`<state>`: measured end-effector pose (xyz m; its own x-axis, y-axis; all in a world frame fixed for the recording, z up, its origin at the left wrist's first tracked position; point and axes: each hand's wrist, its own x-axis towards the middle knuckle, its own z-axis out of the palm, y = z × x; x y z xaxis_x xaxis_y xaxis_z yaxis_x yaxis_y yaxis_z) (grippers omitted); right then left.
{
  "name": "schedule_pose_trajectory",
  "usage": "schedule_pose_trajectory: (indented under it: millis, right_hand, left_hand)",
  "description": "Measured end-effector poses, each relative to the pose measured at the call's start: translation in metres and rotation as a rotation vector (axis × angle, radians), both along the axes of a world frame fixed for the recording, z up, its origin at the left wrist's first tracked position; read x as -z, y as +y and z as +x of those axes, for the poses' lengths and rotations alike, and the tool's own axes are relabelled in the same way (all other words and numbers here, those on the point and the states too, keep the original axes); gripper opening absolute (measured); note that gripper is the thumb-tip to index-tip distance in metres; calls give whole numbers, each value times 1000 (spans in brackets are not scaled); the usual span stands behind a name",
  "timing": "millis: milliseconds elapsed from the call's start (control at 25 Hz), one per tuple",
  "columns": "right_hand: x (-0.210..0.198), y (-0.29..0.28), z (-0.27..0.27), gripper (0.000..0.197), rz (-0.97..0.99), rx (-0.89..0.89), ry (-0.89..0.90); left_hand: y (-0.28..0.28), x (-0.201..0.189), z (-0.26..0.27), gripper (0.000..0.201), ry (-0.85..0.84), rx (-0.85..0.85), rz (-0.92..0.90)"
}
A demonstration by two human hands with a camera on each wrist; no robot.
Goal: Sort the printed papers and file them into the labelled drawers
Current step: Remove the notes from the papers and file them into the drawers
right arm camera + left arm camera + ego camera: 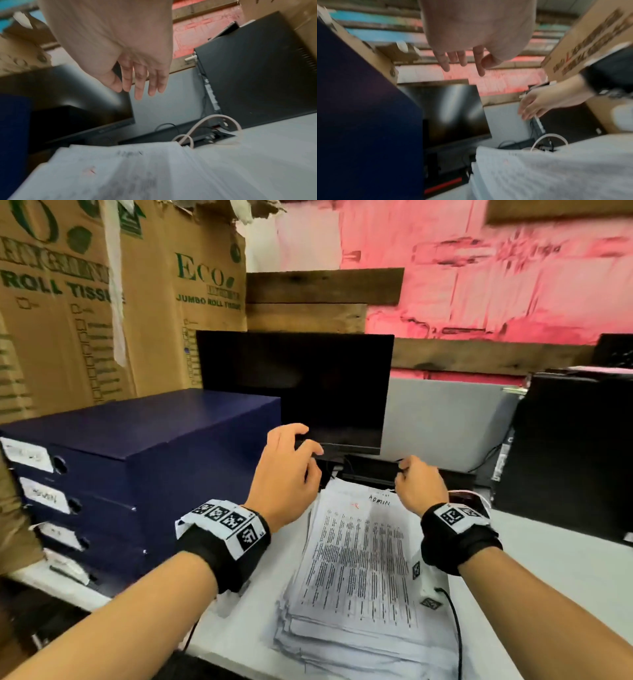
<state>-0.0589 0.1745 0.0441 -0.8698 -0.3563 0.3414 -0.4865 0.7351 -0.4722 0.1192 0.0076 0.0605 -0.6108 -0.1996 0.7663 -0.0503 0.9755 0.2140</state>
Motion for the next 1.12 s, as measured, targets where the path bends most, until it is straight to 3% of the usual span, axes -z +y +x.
schedule_pose_trajectory:
  millis: [160,280,440,560,760,920,1120]
  right_hand:
    - [21,-3,-15,26,32,37,85]
    - [29,-28,-14,25,90,-36,151]
    - [66,-54,-13,42,319,-192,-88]
    - [84,-61,-17,48,400,-223,-201]
    - [76,-55,-17,24,247,-162,-67]
    - [65,-49,-12,9,233,-156,27]
    - [60,-42,-9,21,322,-186,69]
  left_hand:
    - [-22,51,-70,24,-215,-79,188]
    - [-29,77,-95,27,-324,-145,223]
    - [-29,108,-109,40,-485,-160,195]
    - [-32,115,-109,44,-425,-169,251]
    - [-38,111,-105,30,-349,-157,369]
    - [-37,109,-102,27,-236,-105,398]
    - [-37,110,-104,18,-251,3,388]
